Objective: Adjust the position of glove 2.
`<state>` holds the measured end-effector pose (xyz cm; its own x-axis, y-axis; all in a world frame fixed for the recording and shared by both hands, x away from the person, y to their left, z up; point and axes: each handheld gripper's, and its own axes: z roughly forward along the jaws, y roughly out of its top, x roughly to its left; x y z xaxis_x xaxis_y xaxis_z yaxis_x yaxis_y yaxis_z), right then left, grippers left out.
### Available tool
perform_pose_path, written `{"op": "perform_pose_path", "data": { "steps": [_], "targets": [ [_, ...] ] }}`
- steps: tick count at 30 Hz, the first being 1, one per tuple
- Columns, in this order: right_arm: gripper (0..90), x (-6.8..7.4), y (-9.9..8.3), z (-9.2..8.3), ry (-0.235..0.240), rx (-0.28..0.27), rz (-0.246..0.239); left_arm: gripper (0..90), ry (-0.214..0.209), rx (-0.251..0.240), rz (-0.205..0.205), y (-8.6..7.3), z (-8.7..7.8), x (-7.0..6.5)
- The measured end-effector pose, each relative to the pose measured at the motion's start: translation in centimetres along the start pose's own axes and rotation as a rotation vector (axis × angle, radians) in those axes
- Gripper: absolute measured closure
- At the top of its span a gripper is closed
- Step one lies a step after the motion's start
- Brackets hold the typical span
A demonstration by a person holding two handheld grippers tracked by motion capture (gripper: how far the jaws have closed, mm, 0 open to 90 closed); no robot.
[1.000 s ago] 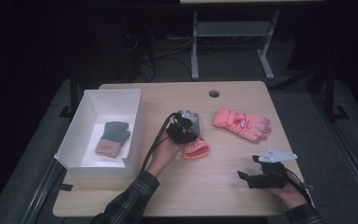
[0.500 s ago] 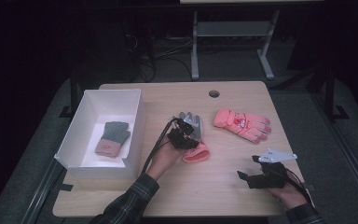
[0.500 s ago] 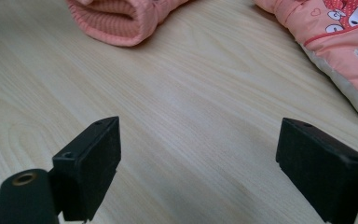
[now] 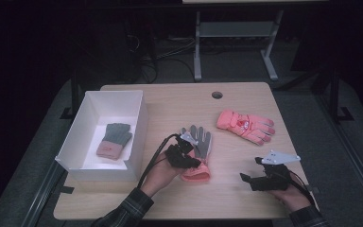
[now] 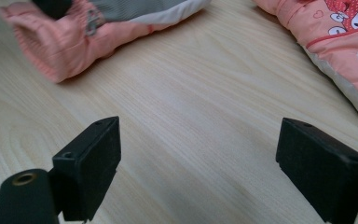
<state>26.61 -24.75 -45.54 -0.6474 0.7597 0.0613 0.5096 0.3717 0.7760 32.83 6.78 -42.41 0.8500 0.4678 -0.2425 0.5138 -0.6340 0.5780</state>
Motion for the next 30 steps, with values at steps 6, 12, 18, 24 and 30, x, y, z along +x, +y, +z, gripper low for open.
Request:
{"op": "perform_pose_path", "data": {
  "steps": [6,12,18,24,30],
  "targets": [
    [13.7,0.0,0.0,0.0,-0.002,0.0,-0.001,89.8,-0.011,0.01,0.026,-0.5,-0.7,-1.2],
    [13.7,0.0,0.0,0.1,-0.003,0.005,-0.002,89.8,0.033,-0.037,0.024,1.9,-1.0,0.1],
    [13.6,0.1,0.0,0.1,-0.003,0.006,0.001,89.8,0.099,-0.054,0.002,3.6,-0.3,2.1],
    [13.7,0.0,0.0,0.1,0.0,0.002,-0.002,89.8,0.139,-0.013,-0.006,4.5,1.5,3.7],
    [13.7,0.0,0.0,0.1,0.001,0.006,-0.002,89.8,0.142,0.028,0.018,4.3,2.5,3.5]
  ]
}}
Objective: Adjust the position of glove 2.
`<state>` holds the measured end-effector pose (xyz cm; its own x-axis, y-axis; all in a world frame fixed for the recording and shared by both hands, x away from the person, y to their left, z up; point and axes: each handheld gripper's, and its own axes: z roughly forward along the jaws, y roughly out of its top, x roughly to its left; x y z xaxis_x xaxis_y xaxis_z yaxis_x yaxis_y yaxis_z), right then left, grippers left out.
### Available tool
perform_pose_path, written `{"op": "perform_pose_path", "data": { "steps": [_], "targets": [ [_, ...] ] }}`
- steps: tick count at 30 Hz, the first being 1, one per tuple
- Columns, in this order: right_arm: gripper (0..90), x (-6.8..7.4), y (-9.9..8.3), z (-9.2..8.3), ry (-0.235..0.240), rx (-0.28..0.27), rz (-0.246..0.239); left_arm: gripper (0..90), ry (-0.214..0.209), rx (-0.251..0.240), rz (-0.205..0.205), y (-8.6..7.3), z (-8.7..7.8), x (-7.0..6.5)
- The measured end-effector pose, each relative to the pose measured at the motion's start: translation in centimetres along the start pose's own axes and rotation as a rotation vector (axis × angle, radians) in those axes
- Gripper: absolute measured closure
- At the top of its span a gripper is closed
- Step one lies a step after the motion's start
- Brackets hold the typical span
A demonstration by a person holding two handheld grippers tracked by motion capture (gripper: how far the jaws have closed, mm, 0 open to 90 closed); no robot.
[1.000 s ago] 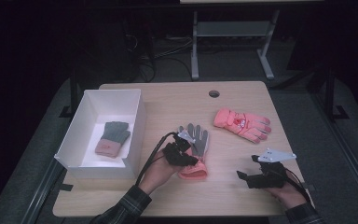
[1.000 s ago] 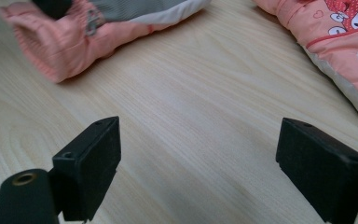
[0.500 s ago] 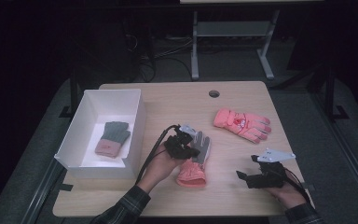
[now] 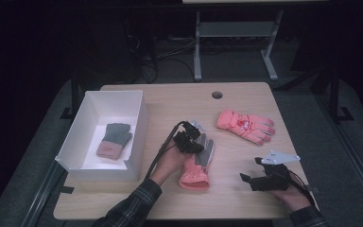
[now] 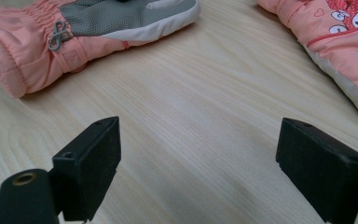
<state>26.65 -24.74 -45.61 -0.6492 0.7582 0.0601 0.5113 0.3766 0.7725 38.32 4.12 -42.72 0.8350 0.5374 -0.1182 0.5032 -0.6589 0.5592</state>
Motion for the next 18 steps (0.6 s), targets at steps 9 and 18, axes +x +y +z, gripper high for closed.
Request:
{"op": "perform_pose_path", "data": {
  "steps": [9,18],
  "targets": [
    [13.6,0.0,0.0,0.0,0.001,0.001,0.0,89.9,-0.059,0.027,0.037,0.3,0.2,-1.8],
    [13.6,0.0,0.0,0.0,-0.001,0.001,-0.001,89.8,-0.122,0.03,0.098,0.8,1.0,-4.7]
  ]
}}
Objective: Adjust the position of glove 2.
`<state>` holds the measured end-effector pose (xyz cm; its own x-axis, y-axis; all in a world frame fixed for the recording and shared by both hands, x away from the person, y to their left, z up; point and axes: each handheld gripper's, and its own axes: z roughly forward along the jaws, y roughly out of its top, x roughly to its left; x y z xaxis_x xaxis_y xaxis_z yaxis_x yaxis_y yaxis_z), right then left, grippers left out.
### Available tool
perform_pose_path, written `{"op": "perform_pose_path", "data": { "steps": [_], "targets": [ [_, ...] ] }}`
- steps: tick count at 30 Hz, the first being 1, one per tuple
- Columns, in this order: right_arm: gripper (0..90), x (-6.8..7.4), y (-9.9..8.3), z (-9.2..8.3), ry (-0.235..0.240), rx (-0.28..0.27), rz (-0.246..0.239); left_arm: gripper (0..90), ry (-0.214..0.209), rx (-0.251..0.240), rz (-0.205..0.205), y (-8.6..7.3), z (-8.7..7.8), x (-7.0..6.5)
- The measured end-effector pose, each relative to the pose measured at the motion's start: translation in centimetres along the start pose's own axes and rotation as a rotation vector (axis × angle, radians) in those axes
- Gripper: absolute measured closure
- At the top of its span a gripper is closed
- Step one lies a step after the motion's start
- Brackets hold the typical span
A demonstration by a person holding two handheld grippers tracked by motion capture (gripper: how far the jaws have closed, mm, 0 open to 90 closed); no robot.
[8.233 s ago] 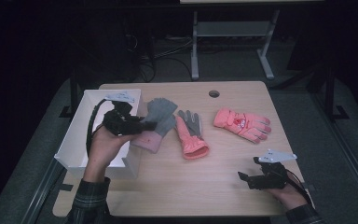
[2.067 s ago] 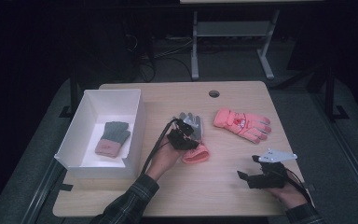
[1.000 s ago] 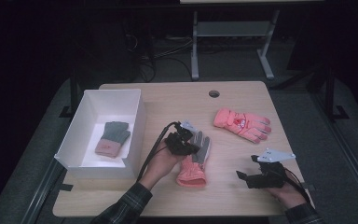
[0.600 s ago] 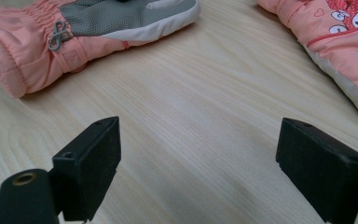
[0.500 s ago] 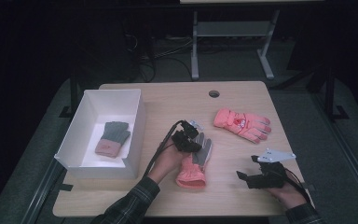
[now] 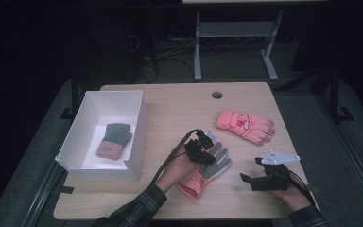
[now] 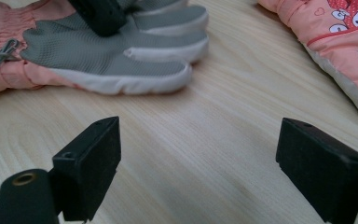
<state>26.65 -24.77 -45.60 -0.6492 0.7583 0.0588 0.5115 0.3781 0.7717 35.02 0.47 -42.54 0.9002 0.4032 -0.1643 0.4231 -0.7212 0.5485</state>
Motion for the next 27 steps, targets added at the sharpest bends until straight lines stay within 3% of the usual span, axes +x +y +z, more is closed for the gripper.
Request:
{"op": "perform_pose_path", "data": {
  "steps": [5,10,17,27],
  "targets": [
    [13.7,0.0,0.0,0.0,0.0,0.008,-0.002,89.9,-0.016,0.011,0.025,0.3,0.5,-1.0],
    [13.6,0.1,0.0,0.0,0.003,0.018,-0.004,89.8,-0.018,0.008,0.023,0.3,0.5,-1.0],
    [13.6,0.1,0.4,0.1,0.032,0.06,0.018,89.8,-0.051,-0.025,0.019,0.3,-0.3,-1.2],
    [14.0,-0.1,0.6,-0.3,0.045,0.062,0.027,89.8,-0.038,-0.076,0.001,-0.1,-2.7,-0.8]
  ]
}}
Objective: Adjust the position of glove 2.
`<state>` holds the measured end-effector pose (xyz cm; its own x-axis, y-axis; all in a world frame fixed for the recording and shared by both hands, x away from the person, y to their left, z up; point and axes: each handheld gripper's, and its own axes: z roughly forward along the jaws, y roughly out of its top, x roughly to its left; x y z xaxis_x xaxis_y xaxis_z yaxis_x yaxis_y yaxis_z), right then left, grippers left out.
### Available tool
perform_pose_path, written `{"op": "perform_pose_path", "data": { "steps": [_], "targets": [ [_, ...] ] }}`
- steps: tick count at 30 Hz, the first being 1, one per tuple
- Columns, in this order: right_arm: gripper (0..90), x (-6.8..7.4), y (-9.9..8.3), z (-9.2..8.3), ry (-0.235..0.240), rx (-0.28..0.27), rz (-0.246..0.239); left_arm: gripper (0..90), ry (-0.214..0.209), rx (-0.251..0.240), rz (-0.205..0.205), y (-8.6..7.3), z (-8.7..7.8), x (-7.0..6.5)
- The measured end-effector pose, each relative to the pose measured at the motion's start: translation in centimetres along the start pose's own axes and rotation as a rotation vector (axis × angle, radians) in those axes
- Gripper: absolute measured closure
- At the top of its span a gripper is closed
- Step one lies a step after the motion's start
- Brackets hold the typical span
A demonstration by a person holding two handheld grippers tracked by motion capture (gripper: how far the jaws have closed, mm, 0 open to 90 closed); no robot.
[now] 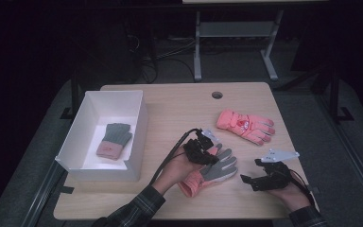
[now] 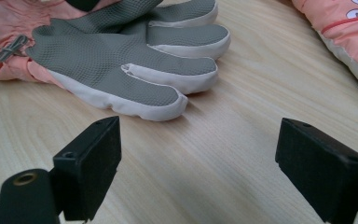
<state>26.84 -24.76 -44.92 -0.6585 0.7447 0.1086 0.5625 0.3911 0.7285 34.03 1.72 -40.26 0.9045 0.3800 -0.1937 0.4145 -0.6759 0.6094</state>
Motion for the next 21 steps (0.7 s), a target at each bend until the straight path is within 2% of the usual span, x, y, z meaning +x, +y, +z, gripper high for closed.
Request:
{"op": "perform_pose_path", "data": {
  "steps": [7,9,11,12,14,15,16,17,21],
  "targets": [
    [14.9,-0.1,0.0,-0.2,-0.005,-0.005,0.013,89.7,0.027,-0.015,-0.015,-1.1,-2.1,0.9],
    [17.6,-0.2,0.0,-0.3,-0.006,-0.011,0.017,88.3,0.041,-0.025,-0.037,-1.9,-2.9,1.3],
    [18.5,-0.2,0.0,-0.4,-0.008,-0.01,0.02,87.1,0.052,-0.024,-0.033,-2.3,-3.3,1.6],
    [21.7,-0.2,0.0,-0.4,-0.015,-0.013,0.022,83.8,0.061,-0.029,-0.05,-2.9,-3.8,1.9],
    [27.2,-0.3,0.2,-0.5,-0.022,-0.016,0.027,77.5,0.075,-0.03,-0.057,-3.5,-4.0,2.1],
    [27.2,-0.3,0.2,-0.5,-0.022,-0.016,0.027,74.1,0.075,-0.03,-0.057,-3.5,-4.0,2.1],
    [30.5,-0.4,0.3,-0.6,-0.029,-0.022,0.03,74.1,0.081,-0.03,-0.06,-4.0,-4.1,2.2],
    [35.5,-0.6,0.5,-0.6,-0.035,-0.035,0.035,67.7,0.083,-0.035,-0.066,-4.1,-4.1,2.2],
    [48.7,-1.2,1.4,-0.4,-0.048,-0.051,0.055,52.1,0.099,-0.027,-0.07,-5.2,-4.3,2.4]
  ]
}}
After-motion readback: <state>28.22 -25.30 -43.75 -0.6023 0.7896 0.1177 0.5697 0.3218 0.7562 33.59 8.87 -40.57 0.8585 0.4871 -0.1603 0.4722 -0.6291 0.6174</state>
